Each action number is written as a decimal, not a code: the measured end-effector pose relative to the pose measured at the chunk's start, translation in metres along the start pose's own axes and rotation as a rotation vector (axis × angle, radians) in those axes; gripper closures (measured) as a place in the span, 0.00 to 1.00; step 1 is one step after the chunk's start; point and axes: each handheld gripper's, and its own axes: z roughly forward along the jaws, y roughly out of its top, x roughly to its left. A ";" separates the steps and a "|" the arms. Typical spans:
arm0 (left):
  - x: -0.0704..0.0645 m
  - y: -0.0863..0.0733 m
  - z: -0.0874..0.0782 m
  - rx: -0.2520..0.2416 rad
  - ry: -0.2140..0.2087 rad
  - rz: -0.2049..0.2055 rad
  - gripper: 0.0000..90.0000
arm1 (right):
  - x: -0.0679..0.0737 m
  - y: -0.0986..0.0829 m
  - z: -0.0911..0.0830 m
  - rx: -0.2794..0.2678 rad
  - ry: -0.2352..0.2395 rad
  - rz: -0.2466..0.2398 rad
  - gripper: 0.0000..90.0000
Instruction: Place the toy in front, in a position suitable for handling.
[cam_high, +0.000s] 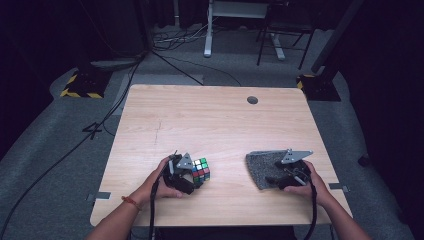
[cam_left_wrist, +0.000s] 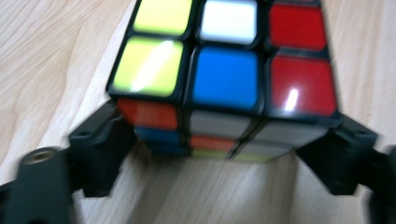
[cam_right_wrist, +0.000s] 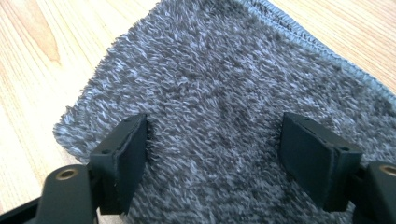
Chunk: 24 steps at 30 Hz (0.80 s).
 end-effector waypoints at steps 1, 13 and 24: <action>0.000 0.000 0.000 0.000 0.000 0.000 0.17 | 0.000 -0.001 0.000 -0.008 -0.003 0.003 0.28; -0.001 0.011 0.003 -0.025 -0.030 0.037 0.24 | 0.004 -0.010 -0.006 -0.019 -0.002 0.006 0.28; 0.002 0.009 0.005 -0.015 -0.026 0.040 0.31 | 0.012 -0.009 -0.015 -0.058 -0.019 -0.050 0.29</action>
